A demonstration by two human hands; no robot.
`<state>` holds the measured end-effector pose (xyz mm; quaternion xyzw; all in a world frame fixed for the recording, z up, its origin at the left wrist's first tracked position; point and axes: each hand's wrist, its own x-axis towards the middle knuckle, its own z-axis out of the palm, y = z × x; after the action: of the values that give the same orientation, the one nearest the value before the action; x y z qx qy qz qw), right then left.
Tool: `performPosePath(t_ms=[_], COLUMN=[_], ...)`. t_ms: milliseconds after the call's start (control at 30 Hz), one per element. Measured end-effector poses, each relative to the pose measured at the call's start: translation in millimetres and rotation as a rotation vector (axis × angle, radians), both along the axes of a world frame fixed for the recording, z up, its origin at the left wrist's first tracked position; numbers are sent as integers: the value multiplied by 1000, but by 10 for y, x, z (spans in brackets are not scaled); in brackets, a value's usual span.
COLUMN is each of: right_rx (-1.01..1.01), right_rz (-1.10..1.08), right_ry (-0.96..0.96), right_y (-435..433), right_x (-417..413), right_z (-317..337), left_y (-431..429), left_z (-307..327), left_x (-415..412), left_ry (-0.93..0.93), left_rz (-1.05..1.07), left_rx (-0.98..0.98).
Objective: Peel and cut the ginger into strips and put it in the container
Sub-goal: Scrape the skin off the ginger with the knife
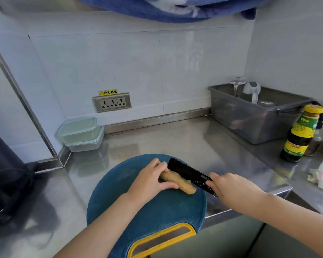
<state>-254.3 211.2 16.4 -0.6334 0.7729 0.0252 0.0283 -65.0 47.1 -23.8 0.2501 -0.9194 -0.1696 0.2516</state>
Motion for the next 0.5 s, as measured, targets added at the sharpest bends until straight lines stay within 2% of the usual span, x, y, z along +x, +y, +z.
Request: performPosePath(t_ms=[133, 500], right_rx=[3, 55], right_rz=[-10, -69], right_ry=[67, 58], right_y=[-6, 34], right_x=[69, 196], right_z=[-17, -7], left_y=[-5, -48], left_z=[-41, -74], left_x=[-3, -22], left_ry=[51, 73], left_rz=[-2, -5], left_rx=[9, 39])
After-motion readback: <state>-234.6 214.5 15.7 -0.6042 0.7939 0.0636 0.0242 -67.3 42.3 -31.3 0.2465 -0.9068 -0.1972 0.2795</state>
